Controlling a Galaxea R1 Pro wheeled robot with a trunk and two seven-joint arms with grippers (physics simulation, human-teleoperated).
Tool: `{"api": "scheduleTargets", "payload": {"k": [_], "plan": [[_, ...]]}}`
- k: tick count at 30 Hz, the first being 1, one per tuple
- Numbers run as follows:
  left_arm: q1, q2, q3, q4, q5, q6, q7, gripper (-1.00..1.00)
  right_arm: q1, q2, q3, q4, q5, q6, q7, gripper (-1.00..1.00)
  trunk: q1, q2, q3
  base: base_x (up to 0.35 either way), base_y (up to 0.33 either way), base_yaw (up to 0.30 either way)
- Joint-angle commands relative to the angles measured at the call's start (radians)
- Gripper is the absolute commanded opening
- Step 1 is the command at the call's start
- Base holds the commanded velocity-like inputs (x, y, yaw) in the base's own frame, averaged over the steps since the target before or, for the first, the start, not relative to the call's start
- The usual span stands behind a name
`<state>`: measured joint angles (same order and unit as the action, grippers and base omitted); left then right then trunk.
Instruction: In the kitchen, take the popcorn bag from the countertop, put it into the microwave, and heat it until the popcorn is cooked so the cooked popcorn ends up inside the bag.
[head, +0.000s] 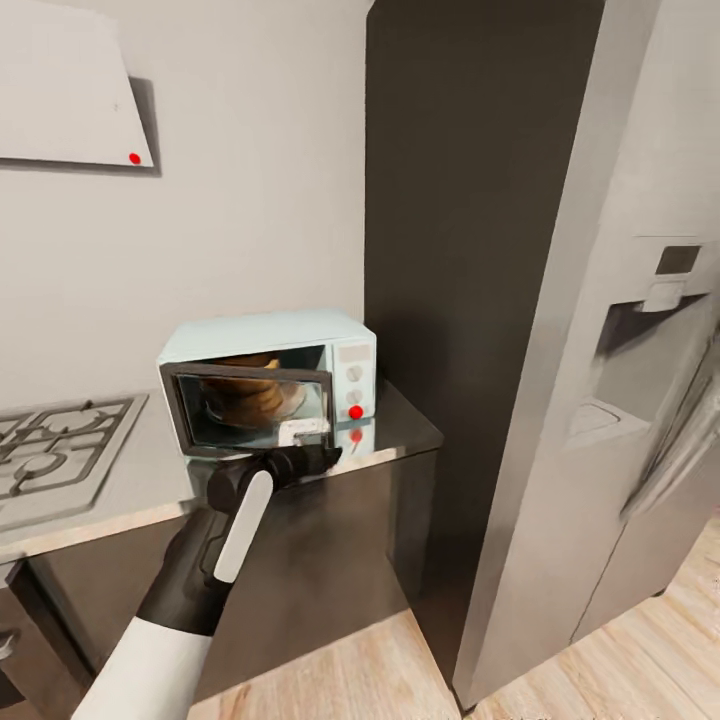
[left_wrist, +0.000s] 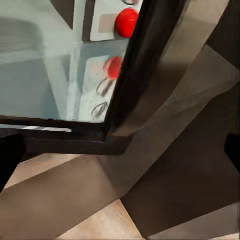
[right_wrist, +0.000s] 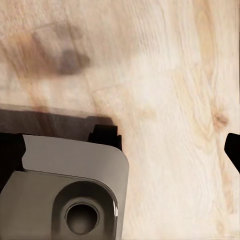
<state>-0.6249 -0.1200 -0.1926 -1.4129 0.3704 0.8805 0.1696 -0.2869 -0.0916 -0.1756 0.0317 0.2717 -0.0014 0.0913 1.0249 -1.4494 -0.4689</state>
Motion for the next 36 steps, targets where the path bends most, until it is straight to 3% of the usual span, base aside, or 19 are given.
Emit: {"api": "scheduleTargets", "payload": {"k": [1,9,10,11,13,21,36], "plan": [[-0.001,-0.002,-0.001,-0.001,0.01,0.003,0.01,1.0,-0.001,0.0,-0.009,0.002,0.009,0.0,0.002,1.0,0.0,-0.001,-0.001,0.18,0.0,-0.251],[-0.001,-0.002,0.001,-0.021,0.009,0.002,0.02,1.0,-0.001,0.0,-0.008,0.002,0.009,0.004,0.002,1.0,0.0,-0.001,-0.001,0.279,0.0,-0.101],[-0.001,0.0,0.002,-0.021,0.009,0.002,0.041,1.0,-0.001,0.0,-0.008,0.002,0.009,0.004,0.002,1.0,0.0,-0.001,-0.001,0.094,0.0,-0.002],[-0.001,0.001,0.003,-0.022,0.01,0.002,0.122,1.0,-0.001,0.0,-0.009,0.002,0.009,0.004,0.002,1.0,0.0,-0.001,-0.001,0.025,0.0,-0.001],[-0.001,0.002,0.002,-0.034,0.012,0.005,0.151,1.0,-0.001,0.0,-0.009,0.002,0.009,0.004,0.002,1.0,0.0,-0.001,-0.001,0.01,0.0,0.0],[-0.001,-0.003,0.001,-0.041,0.013,0.002,0.164,1.0,-0.001,-0.002,-0.009,0.002,0.009,0.004,0.002,1.0,0.0,-0.001,-0.001,0.007,0.0,0.0],[-0.001,-0.003,0.0,-0.041,0.012,0.002,0.168,1.0,-0.001,-0.002,-0.008,0.002,0.009,0.006,0.002,1.0,0.0,-0.001,-0.001,0.194,0.0,0.0]]}}
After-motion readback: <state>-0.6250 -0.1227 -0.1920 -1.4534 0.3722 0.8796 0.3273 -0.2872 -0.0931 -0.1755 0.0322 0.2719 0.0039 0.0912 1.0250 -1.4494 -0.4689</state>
